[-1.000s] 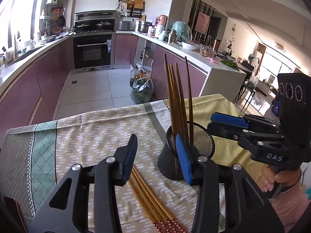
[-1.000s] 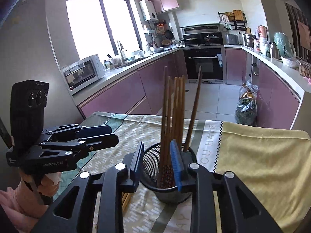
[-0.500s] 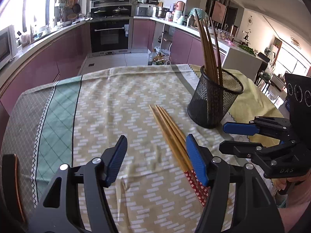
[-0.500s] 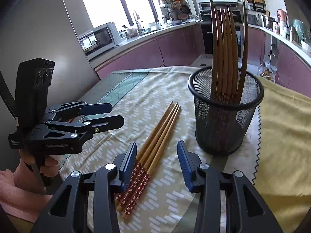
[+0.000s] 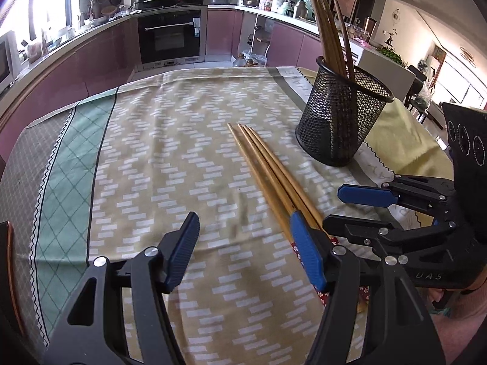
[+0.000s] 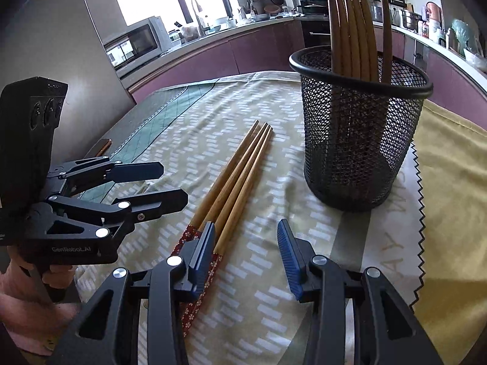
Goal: Organize utensils
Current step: 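Move the right gripper back over the chopstick pile and close on one chopstick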
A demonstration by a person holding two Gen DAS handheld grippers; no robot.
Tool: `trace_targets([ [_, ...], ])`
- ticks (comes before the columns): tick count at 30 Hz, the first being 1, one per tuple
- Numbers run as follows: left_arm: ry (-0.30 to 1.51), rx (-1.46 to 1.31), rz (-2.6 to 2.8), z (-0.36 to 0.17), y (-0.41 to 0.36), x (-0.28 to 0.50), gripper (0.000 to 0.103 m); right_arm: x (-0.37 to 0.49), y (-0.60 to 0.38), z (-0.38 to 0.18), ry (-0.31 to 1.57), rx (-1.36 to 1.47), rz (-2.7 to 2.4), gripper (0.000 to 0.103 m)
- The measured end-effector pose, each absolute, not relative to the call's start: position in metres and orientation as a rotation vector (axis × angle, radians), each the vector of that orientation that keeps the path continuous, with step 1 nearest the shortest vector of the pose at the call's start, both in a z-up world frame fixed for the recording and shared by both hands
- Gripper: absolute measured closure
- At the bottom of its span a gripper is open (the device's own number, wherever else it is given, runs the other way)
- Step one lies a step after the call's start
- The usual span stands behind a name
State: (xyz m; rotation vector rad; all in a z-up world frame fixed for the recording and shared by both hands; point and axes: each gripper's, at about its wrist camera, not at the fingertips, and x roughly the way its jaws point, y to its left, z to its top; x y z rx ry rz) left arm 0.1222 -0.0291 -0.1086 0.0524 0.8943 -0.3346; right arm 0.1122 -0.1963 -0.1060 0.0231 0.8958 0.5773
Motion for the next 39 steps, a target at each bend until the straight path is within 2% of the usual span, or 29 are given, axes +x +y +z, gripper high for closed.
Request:
trace_targets([
  [17, 0.928, 0.095, -0.322, -0.121, -0.042, 0.135, 0.041, 0.117, -0.186, -0.108, 0.894, -0.030, 0.551, 0.064],
  [21, 0.927, 0.110, -0.321, -0.120, -0.043, 0.134, 0.046, 0.119, -0.187, -0.108, 0.901, -0.028, 0.544, 0.065],
  [39, 0.950, 0.089, -0.333, -0.124, -0.046, 0.152, 0.051, 0.133, -0.179, -0.109, 0.907, -0.055, 0.531, 0.068],
])
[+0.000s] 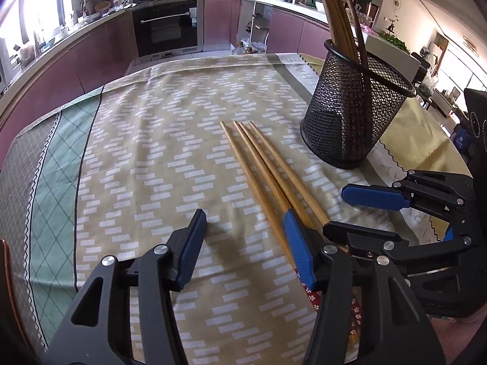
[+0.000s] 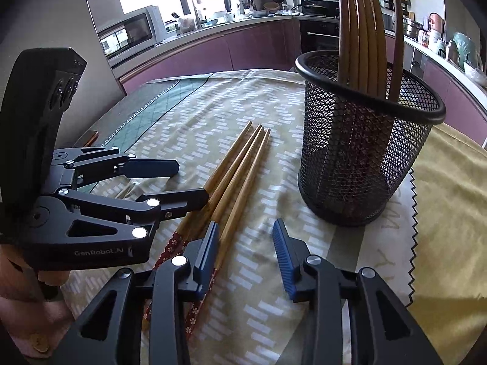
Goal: Organize utensils
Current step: 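Move the right gripper back over the chopstick pile and close on one chopstick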
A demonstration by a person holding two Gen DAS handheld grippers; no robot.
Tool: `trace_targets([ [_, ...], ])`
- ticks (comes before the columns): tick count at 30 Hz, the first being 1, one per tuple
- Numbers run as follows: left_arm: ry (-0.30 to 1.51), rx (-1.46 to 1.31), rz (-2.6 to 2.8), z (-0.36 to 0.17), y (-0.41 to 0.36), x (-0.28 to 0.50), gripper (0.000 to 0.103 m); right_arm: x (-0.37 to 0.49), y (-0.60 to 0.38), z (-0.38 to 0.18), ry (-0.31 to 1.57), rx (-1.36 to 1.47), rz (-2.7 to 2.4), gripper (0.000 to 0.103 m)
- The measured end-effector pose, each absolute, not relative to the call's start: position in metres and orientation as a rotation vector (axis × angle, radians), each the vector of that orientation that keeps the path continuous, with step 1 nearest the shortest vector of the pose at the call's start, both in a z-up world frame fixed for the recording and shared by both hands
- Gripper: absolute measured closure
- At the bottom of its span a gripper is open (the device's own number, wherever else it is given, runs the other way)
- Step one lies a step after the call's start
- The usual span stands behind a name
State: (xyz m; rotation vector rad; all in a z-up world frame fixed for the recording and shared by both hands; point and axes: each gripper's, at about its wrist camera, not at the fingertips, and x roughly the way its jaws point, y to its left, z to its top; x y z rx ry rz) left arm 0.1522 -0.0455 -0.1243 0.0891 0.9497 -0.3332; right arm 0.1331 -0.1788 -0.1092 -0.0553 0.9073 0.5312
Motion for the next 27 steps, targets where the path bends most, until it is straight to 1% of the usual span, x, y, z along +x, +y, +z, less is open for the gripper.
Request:
trace_targets([
  [1, 0.949, 0.092, -0.333, -0.124, -0.045, 0.153, 0.053, 0.134, -0.179, -0.109, 0.907, -0.055, 0.530, 0.068],
  [3, 0.952, 0.094, -0.334, -0.124, -0.045, 0.154, 0.061, 0.136, -0.178, -0.109, 0.907, -0.058, 0.527, 0.069],
  [5, 0.956, 0.097, -0.331, -0.124, -0.045, 0.157, 0.065, 0.140, -0.176, -0.110, 0.906, -0.063, 0.522, 0.072],
  [7, 0.961, 0.092, -0.333, -0.124, -0.044, 0.160, 0.067, 0.143, -0.174, -0.110, 0.905, -0.069, 0.518, 0.073],
  [12, 0.970, 0.083, -0.334, -0.123, -0.044, 0.170, 0.067, 0.152, -0.167, -0.110, 0.902, -0.078, 0.509, 0.075],
  [16, 0.974, 0.084, -0.334, -0.124, -0.045, 0.178, 0.069, 0.159, -0.166, -0.111, 0.901, -0.073, 0.500, 0.079],
  [19, 0.977, 0.081, -0.331, -0.123, -0.046, 0.183, 0.076, 0.160, -0.166, -0.111, 0.901, -0.062, 0.496, 0.080],
  [21, 0.982, 0.065, -0.327, -0.124, -0.044, 0.186, 0.084, 0.161, -0.167, -0.112, 0.900, -0.057, 0.491, 0.082],
  [23, 0.984, 0.043, -0.323, -0.124, -0.043, 0.188, 0.088, 0.161, -0.170, -0.112, 0.902, -0.038, 0.486, 0.089],
  [25, 0.981, 0.027, -0.321, -0.125, -0.041, 0.188, 0.089, 0.163, -0.174, -0.112, 0.906, -0.014, 0.488, 0.092],
  [27, 0.982, 0.003, -0.322, -0.126, -0.040, 0.188, 0.091, 0.163, -0.178, -0.112, 0.908, 0.004, 0.492, 0.092],
])
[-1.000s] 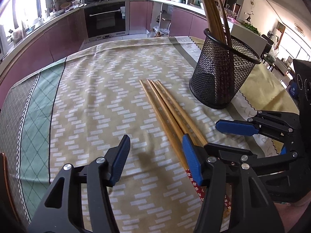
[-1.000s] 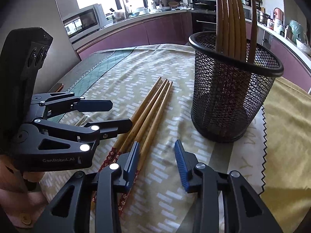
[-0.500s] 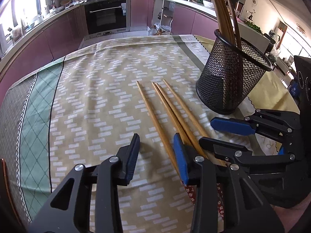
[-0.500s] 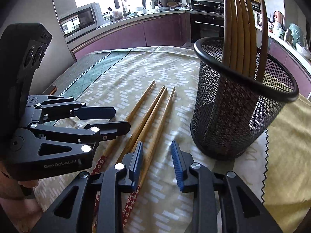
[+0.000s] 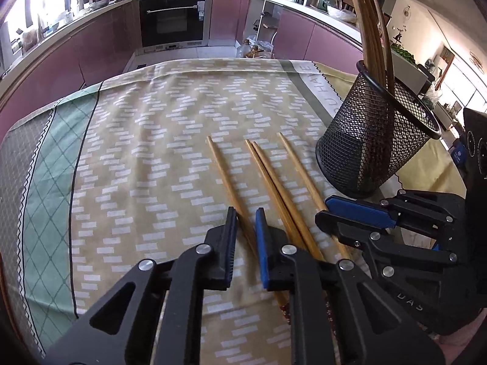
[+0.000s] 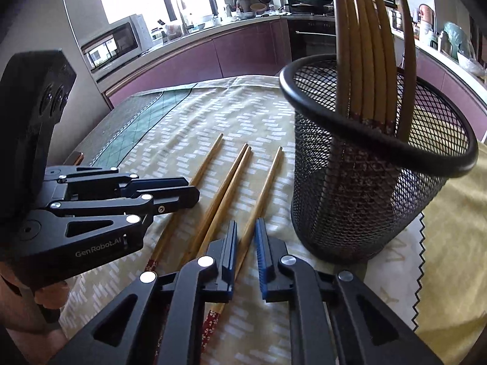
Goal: Organize utensils
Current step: 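Move the right gripper back over the chopstick pile and close on one chopstick, then lift the chopstick upright with the right gripper and carry it over the mesh cup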
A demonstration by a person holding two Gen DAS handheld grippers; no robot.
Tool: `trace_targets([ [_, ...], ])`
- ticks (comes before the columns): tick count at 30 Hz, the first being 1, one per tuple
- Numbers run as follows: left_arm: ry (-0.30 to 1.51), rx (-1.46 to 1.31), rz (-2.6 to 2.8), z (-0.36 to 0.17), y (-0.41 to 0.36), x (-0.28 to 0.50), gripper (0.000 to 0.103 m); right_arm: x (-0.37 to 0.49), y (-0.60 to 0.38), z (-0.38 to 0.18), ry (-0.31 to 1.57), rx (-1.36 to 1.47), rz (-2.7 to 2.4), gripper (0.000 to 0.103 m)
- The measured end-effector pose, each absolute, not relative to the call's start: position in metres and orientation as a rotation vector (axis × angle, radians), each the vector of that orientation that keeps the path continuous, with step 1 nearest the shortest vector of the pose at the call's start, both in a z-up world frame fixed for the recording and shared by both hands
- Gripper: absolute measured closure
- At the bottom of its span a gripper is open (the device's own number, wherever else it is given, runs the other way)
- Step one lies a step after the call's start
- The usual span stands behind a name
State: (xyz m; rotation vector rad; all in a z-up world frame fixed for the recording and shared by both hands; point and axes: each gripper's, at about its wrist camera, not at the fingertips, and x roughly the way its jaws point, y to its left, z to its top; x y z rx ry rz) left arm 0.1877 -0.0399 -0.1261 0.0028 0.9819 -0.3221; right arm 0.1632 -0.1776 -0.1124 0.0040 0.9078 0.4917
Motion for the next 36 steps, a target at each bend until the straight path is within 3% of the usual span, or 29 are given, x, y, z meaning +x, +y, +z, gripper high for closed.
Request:
trace_targets([
  [16, 0.947, -0.080, -0.340, -0.112, -0.028, 0.164, 0.095, 0.146, -0.196, -0.105, 0.891, 0.074, 0.536, 0.097],
  [36, 0.764, -0.141, -0.500, -0.020, -0.017, 0.113, 0.096, 0.113, -0.247, -0.028, 0.663, 0.170, 0.603, 0.097],
])
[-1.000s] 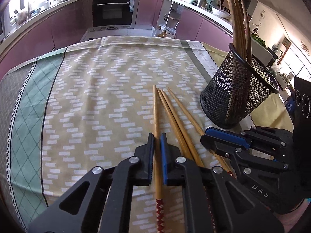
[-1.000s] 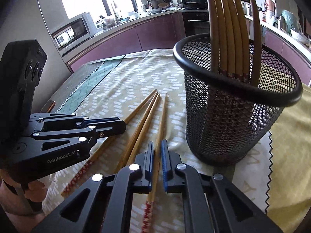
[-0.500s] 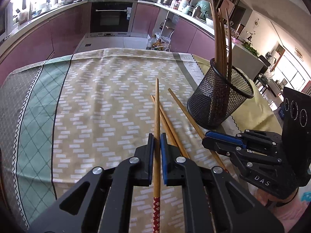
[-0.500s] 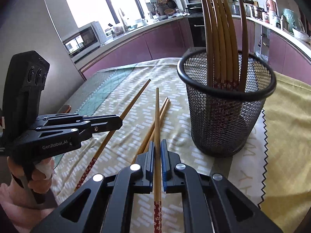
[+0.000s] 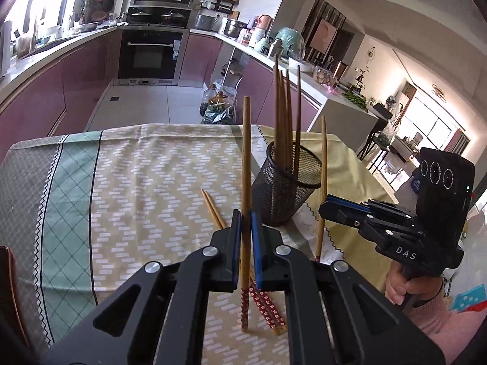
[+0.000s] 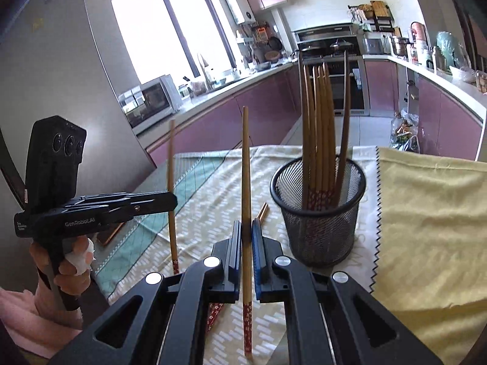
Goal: Organize utensils
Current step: 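Lift the chopstick upright with the right gripper and carry it over the mesh cup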
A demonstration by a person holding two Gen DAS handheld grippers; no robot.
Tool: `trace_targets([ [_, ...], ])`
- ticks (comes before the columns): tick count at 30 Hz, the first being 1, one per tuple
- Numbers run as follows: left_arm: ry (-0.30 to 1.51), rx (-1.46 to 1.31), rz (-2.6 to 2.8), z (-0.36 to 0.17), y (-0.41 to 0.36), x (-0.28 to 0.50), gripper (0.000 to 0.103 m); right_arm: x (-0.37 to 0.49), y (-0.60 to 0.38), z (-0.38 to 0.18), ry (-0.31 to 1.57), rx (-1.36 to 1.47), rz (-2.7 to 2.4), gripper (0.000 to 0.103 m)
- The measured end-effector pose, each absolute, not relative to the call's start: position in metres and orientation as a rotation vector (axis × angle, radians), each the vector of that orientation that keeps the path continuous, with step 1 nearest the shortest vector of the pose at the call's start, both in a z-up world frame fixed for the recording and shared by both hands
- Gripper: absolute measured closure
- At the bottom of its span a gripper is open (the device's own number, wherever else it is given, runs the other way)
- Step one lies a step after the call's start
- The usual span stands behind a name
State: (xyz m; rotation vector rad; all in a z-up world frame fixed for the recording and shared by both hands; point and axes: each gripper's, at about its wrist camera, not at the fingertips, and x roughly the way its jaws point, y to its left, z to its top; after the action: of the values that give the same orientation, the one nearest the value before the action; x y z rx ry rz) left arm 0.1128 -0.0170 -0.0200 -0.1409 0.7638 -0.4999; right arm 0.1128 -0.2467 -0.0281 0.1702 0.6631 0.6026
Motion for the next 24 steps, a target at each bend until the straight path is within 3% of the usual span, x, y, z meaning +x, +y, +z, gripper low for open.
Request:
trace_targets([
  [24, 0.556, -0.138, -0.589, 0.077, -0.048, 0.119, 0.096, 0.126, -0.291, 0.053, 0.440, 0.171, 0.566, 0.097],
])
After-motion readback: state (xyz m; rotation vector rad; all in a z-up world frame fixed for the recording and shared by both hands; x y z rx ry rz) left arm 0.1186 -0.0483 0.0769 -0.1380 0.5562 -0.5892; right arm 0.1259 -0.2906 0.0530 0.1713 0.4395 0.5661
